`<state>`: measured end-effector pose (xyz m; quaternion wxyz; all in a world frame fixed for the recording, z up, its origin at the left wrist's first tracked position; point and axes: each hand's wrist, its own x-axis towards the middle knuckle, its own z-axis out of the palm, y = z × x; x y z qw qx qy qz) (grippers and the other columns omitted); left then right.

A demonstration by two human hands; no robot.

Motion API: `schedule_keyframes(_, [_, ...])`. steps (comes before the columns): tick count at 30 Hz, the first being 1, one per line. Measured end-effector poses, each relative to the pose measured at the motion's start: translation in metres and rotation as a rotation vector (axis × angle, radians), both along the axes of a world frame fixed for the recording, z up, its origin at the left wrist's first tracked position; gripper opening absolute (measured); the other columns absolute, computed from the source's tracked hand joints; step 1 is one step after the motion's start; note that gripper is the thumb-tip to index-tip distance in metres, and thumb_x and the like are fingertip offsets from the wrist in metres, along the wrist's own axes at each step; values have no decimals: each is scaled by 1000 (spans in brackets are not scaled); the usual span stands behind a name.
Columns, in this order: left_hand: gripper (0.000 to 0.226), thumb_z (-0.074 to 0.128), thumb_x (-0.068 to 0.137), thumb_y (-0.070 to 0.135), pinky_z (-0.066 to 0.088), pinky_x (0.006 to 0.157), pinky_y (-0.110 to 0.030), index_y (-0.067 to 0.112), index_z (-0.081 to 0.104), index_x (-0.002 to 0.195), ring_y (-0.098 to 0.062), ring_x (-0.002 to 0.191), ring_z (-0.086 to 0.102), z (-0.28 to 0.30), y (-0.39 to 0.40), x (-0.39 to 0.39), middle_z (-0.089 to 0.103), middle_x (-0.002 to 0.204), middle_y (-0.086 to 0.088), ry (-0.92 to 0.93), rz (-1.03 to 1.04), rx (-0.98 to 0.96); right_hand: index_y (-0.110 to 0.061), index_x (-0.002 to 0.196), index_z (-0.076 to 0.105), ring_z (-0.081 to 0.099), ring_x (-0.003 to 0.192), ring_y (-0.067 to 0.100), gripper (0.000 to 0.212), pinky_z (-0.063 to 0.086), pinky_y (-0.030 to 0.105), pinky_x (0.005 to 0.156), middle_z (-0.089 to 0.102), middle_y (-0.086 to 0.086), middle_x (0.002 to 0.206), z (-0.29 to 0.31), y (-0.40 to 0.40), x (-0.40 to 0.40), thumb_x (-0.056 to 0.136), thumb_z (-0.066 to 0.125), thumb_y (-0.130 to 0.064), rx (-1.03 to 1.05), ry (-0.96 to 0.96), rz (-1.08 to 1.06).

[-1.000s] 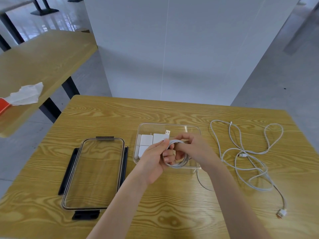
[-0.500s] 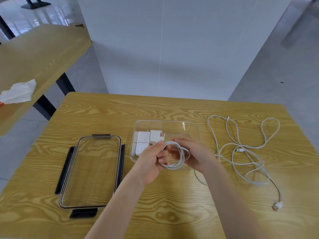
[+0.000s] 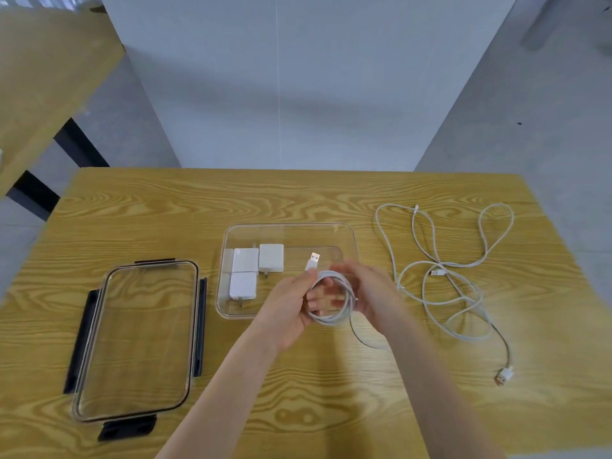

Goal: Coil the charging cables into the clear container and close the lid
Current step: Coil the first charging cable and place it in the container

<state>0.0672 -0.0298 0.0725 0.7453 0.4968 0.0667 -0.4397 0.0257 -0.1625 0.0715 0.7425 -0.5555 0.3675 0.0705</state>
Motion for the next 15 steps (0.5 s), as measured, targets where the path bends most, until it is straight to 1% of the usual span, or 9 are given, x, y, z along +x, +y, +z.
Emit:
schedule_keyframes(2, [30, 38, 99, 20, 37, 46, -18, 5, 59, 84, -8, 45, 36, -9, -9, 8, 39, 48, 6, -44, -25, 80, -18, 83, 74, 67, 74, 14, 21, 53, 32, 74, 73, 0, 78, -1, -7, 3, 90, 57, -29, -140, 36, 114])
schedule_keyframes(4, [25, 41, 99, 19, 38, 51, -21, 5, 59, 89, -11, 50, 39, -18, -19, 18, 43, 51, 3, -35, -13, 141, -22, 89, 73, 66, 81, 7, 13, 50, 21, 77, 72, -5, 84, -2, -13, 11, 89, 60, -21, -241, -22, 194])
schedule_keyframes(6, [24, 43, 97, 21, 43, 61, -29, 3, 59, 95, -15, 58, 46, -27, -27, 28, 48, 60, -1, -110, -20, 271, -20, 97, 69, 65, 87, 6, 15, 47, 18, 78, 71, -6, 88, -8, -18, 20, 89, 60, -12, -331, -79, 251])
schedule_keyframes(8, [26, 46, 96, 24, 50, 75, -37, 3, 59, 101, -17, 67, 54, -35, -33, 37, 54, 70, -3, -195, -25, 407, -16, 101, 68, 63, 90, 9, 18, 44, 18, 79, 69, -6, 91, -15, -22, 31, 89, 57, -8, -448, -80, 284])
schedule_keyframes(9, [27, 47, 95, 25, 51, 81, -37, 3, 60, 103, -16, 72, 57, -40, -34, 42, 58, 73, -2, -226, -33, 466, -13, 104, 67, 62, 91, 10, 19, 41, 13, 78, 67, -5, 93, -19, -23, 37, 91, 55, -8, -535, -65, 316])
schedule_keyframes(11, [26, 51, 93, 25, 52, 83, -34, 4, 62, 104, -14, 75, 62, -50, -37, 56, 63, 77, 0, -246, -63, 536, -9, 113, 64, 57, 97, 13, 25, 35, 9, 75, 64, -1, 103, -32, -24, 51, 94, 48, -6, -770, -24, 438])
schedule_keyframes(13, [24, 51, 92, 21, 52, 80, -31, 2, 63, 102, -14, 74, 64, -57, -40, 66, 64, 77, -2, -211, -127, 568, -6, 121, 57, 56, 107, 21, 30, 37, 15, 85, 59, 8, 119, -46, -20, 65, 95, 42, -3, -942, 24, 567])
schedule_keyframes(14, [23, 50, 93, 19, 52, 79, -32, 1, 63, 98, -16, 72, 63, -61, -42, 73, 63, 76, -5, -159, -142, 568, -6, 123, 53, 55, 109, 25, 32, 41, 23, 90, 56, 11, 122, -51, -17, 71, 94, 42, -1, -985, 66, 606])
schedule_keyframes(15, [20, 47, 93, 17, 52, 79, -33, 2, 61, 93, -18, 70, 61, -62, -46, 78, 62, 75, -7, -83, -128, 550, -6, 124, 49, 55, 108, 27, 32, 45, 31, 90, 54, 13, 123, -54, -14, 75, 93, 42, 1, -1017, 108, 628])
